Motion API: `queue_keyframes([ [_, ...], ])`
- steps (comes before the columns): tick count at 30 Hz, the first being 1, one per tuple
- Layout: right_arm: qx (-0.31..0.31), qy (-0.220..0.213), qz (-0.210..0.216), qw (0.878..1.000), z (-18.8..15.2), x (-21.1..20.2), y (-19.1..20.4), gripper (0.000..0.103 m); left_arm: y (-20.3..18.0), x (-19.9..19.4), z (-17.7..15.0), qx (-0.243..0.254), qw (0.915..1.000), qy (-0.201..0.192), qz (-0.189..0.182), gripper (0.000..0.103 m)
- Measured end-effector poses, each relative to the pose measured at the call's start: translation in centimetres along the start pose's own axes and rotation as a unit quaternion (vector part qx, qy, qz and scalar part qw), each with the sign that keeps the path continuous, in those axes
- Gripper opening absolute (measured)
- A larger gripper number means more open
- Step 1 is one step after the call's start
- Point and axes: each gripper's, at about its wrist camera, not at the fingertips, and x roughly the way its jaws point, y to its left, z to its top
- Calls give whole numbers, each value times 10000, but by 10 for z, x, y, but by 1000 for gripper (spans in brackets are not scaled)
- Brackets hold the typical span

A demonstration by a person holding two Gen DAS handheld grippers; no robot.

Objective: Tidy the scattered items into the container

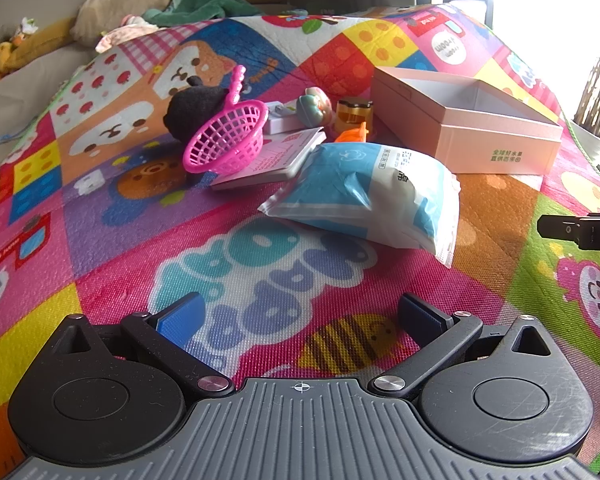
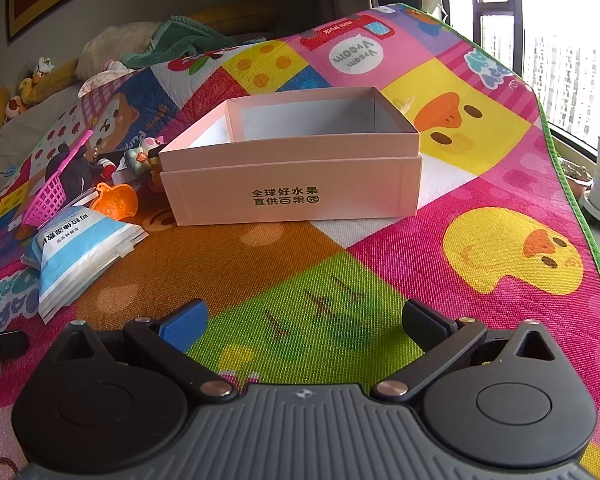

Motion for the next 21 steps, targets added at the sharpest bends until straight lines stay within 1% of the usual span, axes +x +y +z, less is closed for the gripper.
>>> queue_keyframes([
  [2,7,33,-79,10000,1,2,1,103,0,0,0,-9,10000,-3,-13,103],
  [6,-295,149,-304,9990,2,7,13,103,4,1,1,-37,10000,-14,-68,103],
  [9,-194,134,-232,9995,1,7,8,103,3,0,0,20,10000,2,-17,103],
  [13,-249,155,-278,9992,1,8,10,103,2,-2,-1,-25,10000,-13,-78,103],
  [19,-226,189,-299,9991,1,10,14,103,0,-1,0,10,10000,-6,-60,103],
  [21,-182,251,-366,9988,2,10,17,103,0,-1,0,11,10000,-8,-61,103],
])
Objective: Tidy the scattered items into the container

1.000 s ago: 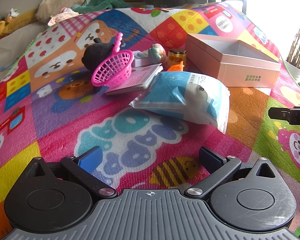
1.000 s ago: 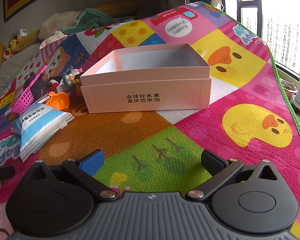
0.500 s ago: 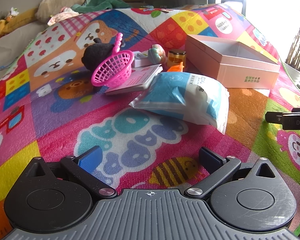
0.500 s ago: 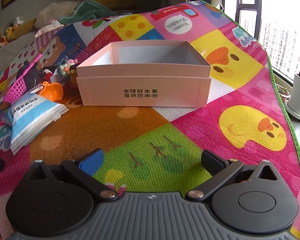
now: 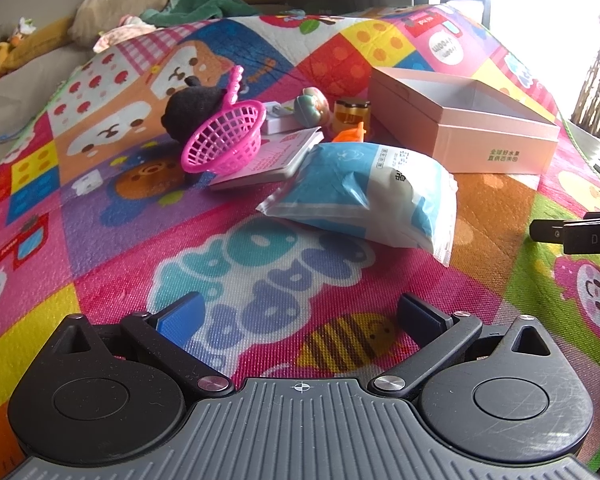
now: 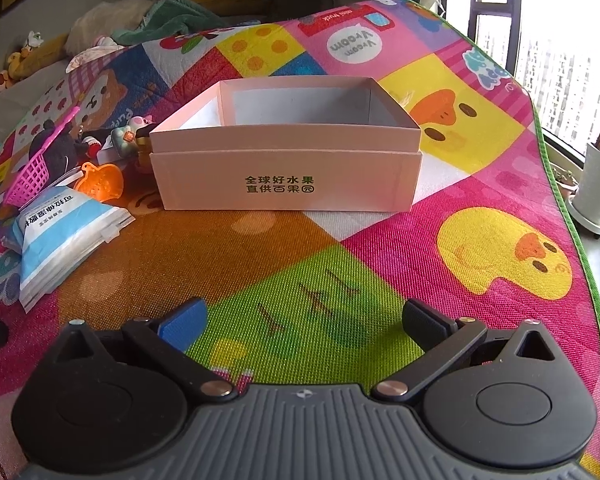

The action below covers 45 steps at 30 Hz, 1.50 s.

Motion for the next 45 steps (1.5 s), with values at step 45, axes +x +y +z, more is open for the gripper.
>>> queue_keyframes([
  [45,-2264,-533,2158,9483,52,18,164,103,114,14,47,-227,9990,-330,-204,103],
])
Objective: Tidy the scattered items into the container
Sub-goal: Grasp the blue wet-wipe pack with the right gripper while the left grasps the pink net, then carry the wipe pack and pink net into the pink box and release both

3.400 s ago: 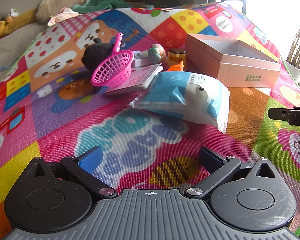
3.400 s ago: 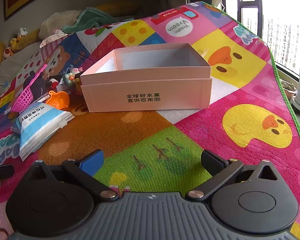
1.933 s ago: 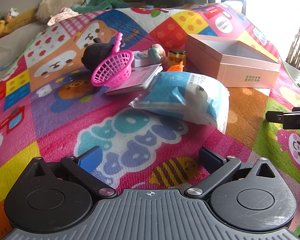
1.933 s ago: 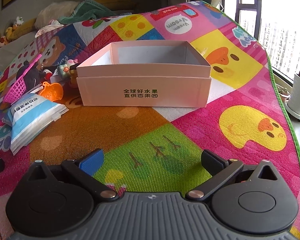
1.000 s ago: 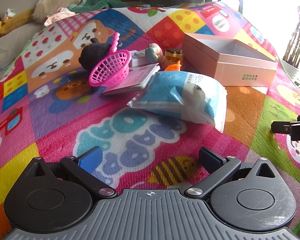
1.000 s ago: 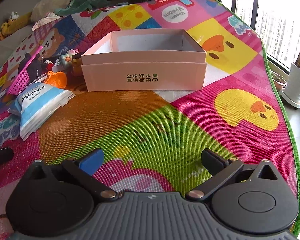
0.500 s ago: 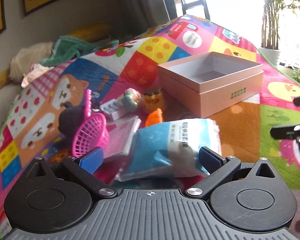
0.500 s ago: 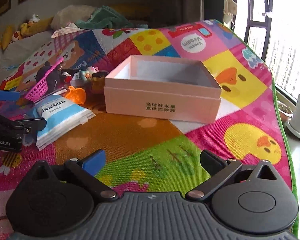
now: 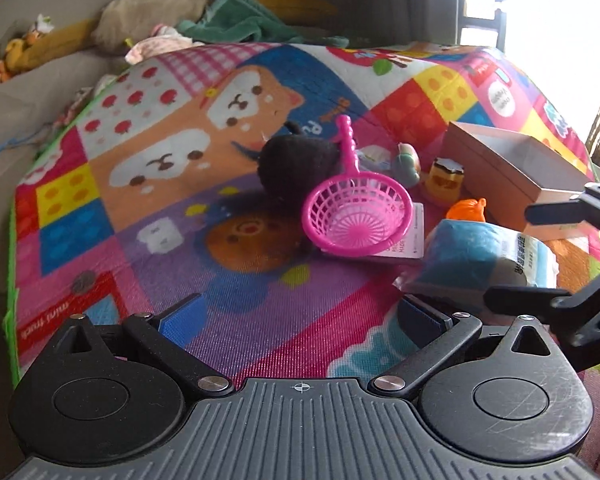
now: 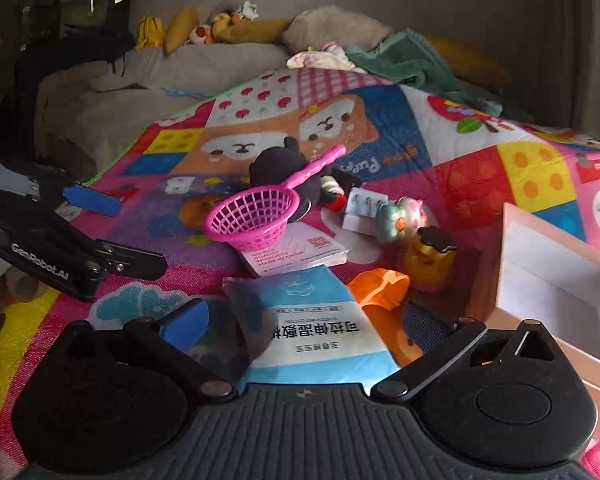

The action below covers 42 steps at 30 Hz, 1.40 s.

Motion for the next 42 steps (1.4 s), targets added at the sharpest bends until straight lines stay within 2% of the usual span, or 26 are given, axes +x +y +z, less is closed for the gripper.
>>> queue_keyframes([
  [1,38,105,45,9999,-2,6,-1,102,0,-1,-1,-29,9999,-32,-92,103],
  [2,89,224,54,9997,-4,10,-2,91,-2,-2,0,-51,9998,-70,-189,103],
  [3,158,343,53,9993,-6,11,-3,75,-4,-1,1,-94,9995,-105,-275,103],
  [4,267,457,69,9986,-10,9,-7,69,-6,0,3,-174,9991,-143,-371,103],
  [6,484,459,119,9977,-20,-8,-13,65,-11,6,9,-363,9974,-222,-574,103],
  [8,512,454,-77,9976,-34,-27,-16,65,-18,14,15,-439,9959,-341,-709,103],
  [10,587,451,-357,9966,-52,-49,-21,65,-31,23,19,-262,9971,-480,-537,103],
  [13,858,446,-754,9925,-78,-77,-35,65,-50,41,28,173,9993,-304,-154,103],
  [15,1050,417,-998,9886,-89,-92,-43,66,-55,52,33,273,9995,-148,-85,103],
  [16,1120,380,-1088,9870,-93,-96,-46,68,-56,56,35,305,9994,-123,-109,103],
  [18,1267,264,-1267,9835,-100,-101,-52,85,-59,65,38,386,9991,-144,-19,103],
  [20,1417,196,-1412,9796,-103,-97,-57,88,-64,72,40,552,9982,-209,117,103],
  [24,1402,185,-1375,9804,-100,-92,-57,88,-65,81,44,731,9966,-270,278,103],
  [30,1159,165,-1306,9845,-96,-92,-51,89,-62,80,45,885,9955,-270,203,103],
  [32,990,162,-1298,9865,-91,-89,-48,91,-62,79,44,952,9950,-236,176,97],
  [33,896,174,-1301,9873,-88,-86,-46,91,-62,79,43,971,9950,-189,158,85],
  [36,768,245,-1246,9889,-80,-78,-44,91,-58,75,40,912,9958,-91,75,86],
  [38,784,339,-1239,9886,-78,-73,-44,91,-57,66,36,890,9960,-92,28,86],
  [40,846,421,-1282,9872,-79,-72,-45,84,-58,53,32,889,9959,-114,-84,86],
  [42,970,482,-1240,9864,-81,-76,-47,65,-63,34,26,954,9949,-160,-272,86],
])
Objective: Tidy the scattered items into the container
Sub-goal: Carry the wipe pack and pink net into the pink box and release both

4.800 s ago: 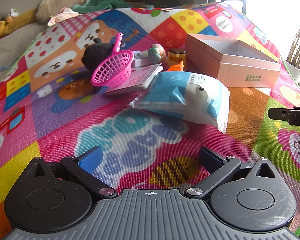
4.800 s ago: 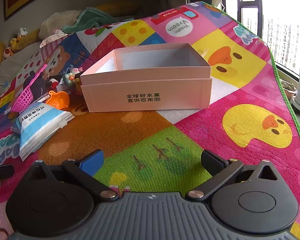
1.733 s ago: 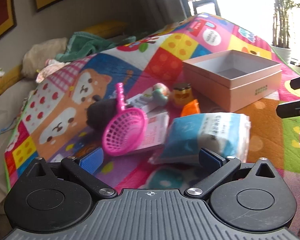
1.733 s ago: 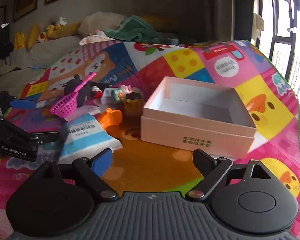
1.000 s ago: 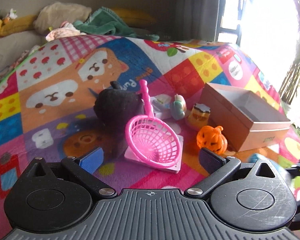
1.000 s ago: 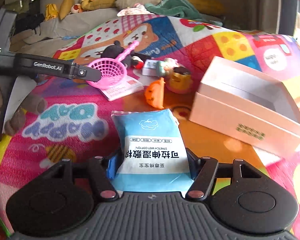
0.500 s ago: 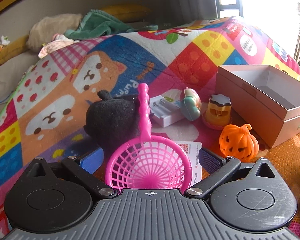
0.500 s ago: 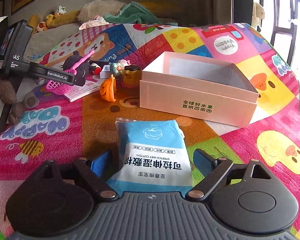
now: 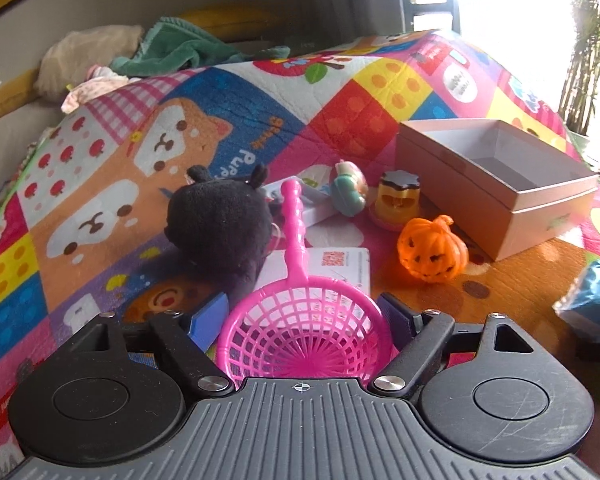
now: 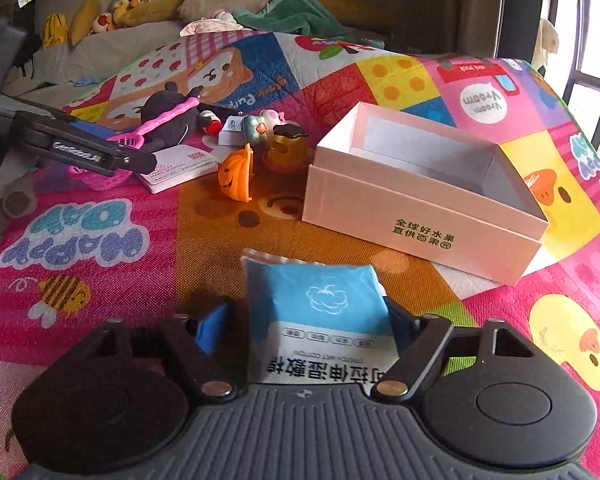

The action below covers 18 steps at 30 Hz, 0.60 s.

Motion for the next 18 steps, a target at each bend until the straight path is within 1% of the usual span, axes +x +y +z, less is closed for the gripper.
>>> queue_keyframes([
  [3,238,64,81,9997,-6,-12,-7,60,-17,-28,-7,242,9992,-98,-316,86],
  [6,371,130,36,9992,-15,-28,-11,59,-38,-50,-13,471,9967,-158,-636,86],
  [10,438,103,-107,9989,-27,-55,-14,58,-66,-74,-25,800,9908,-190,-1074,86],
  [14,543,-98,-230,9982,-34,-85,-18,58,-88,-88,-30,1118,9847,-258,-1315,86],
  [18,684,-294,-366,9966,-33,-110,-28,58,-101,-97,-22,1216,9811,-502,-1419,86],
])
